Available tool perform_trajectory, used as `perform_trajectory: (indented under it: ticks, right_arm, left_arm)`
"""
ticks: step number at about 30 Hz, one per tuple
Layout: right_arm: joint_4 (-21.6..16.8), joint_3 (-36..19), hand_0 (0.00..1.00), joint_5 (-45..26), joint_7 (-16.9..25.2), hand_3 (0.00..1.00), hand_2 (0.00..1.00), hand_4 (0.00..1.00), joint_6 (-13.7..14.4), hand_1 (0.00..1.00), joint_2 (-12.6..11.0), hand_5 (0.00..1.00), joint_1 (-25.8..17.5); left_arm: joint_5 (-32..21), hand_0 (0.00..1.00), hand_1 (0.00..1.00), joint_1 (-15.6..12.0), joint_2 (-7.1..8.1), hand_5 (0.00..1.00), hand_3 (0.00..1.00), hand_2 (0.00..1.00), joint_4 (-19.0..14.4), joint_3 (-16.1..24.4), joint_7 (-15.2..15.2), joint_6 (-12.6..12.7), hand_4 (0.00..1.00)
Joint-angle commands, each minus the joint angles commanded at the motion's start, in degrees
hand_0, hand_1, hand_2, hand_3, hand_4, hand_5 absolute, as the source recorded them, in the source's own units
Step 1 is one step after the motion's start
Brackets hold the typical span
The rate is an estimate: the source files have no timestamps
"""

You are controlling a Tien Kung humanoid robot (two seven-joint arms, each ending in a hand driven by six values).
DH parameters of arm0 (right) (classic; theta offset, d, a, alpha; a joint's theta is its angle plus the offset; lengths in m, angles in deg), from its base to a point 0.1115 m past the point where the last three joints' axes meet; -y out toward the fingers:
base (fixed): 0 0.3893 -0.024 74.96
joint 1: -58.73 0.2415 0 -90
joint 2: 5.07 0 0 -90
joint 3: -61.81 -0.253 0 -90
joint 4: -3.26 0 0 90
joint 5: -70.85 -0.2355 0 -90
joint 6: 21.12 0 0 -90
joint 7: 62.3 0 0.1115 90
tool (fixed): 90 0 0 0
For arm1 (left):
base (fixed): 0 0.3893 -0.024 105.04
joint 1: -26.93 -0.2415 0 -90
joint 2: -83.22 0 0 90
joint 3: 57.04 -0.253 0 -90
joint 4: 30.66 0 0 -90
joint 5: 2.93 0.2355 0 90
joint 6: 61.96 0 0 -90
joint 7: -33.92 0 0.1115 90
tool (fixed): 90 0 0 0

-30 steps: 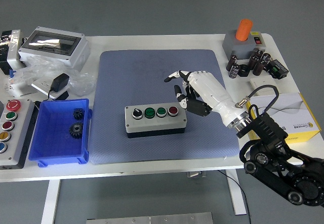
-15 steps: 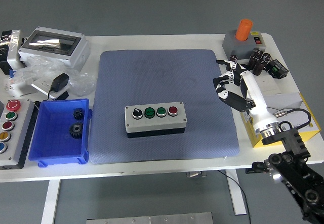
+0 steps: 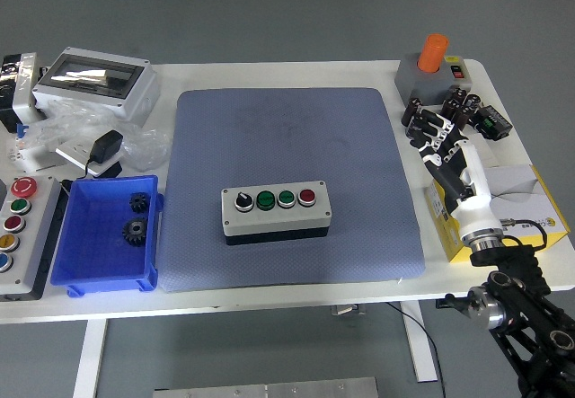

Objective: Pick up the button,place it on the desk,press the button,press the button

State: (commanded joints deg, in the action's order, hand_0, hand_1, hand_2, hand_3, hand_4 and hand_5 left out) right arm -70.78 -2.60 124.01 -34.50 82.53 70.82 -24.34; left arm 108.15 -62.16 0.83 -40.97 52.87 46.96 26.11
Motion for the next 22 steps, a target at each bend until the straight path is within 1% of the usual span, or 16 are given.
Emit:
perform_trajectory:
  ticks: [4,6,14,22]
  right_arm:
    - [0.1,-0.6,0.702,-0.6,0.3,0.724,0.740,0.763,-0.1,0.708,0.2,0.460,0.1]
    - [0.1,-0.9,0.699,-0.7,0.3,0.708,0.728,0.765,-0.2,0.699,0.2,0.466,0.0]
    - [0.1,-1.9,0.699,-1.0,0.4,0.705,0.722,0.763,-0.3,0.695,0.1,0.468,-0.5]
    - [-0.2,-2.8,0.694,-0.8,0.3,0.695,0.720,0.761,-0.4,0.689,0.2,0.469,-1.0]
  left_arm:
    - [0.1,0.678,0.683,0.1,0.33,0.309,0.654,0.592,0.0,0.1,-0.1,0.0,0.714]
    - [0.1,0.678,0.683,0.2,0.36,0.309,0.655,0.592,0.0,0.1,-0.1,0.0,0.714]
    - [-0.2,0.678,0.683,0.1,-0.16,0.307,0.656,0.592,0.0,0.0,-0.1,0.1,0.713]
    - [-0.8,0.678,0.683,0.0,-0.34,0.307,0.657,0.591,0.0,-0.2,-0.1,0.2,0.713]
